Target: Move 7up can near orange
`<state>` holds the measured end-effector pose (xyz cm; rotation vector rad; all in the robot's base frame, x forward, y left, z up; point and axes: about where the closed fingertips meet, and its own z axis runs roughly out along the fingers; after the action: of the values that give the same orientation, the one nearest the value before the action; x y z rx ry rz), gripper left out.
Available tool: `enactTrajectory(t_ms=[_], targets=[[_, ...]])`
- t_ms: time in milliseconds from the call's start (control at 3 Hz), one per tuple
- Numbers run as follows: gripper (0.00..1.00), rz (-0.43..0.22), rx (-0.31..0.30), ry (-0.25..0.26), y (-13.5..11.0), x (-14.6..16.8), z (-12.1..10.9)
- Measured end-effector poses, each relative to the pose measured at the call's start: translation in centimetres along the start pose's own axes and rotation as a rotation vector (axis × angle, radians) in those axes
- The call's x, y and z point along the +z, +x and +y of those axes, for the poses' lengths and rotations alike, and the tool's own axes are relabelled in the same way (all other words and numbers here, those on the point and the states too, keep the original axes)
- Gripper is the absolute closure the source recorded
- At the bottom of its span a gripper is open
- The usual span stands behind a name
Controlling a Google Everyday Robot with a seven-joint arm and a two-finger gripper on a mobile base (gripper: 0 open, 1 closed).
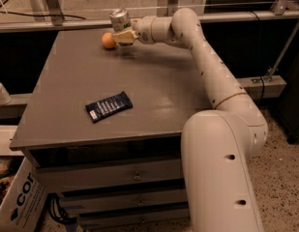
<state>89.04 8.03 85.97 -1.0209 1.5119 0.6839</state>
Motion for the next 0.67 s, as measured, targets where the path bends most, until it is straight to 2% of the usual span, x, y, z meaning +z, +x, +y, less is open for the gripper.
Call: enactTrajectory(t_ms=[333,667], targets=[[1.0,0.016,0.0,-0.004,0.66,0.15,0.11],[0.82,0.04,0.001,-0.001,1.52,0.04,-0.04]])
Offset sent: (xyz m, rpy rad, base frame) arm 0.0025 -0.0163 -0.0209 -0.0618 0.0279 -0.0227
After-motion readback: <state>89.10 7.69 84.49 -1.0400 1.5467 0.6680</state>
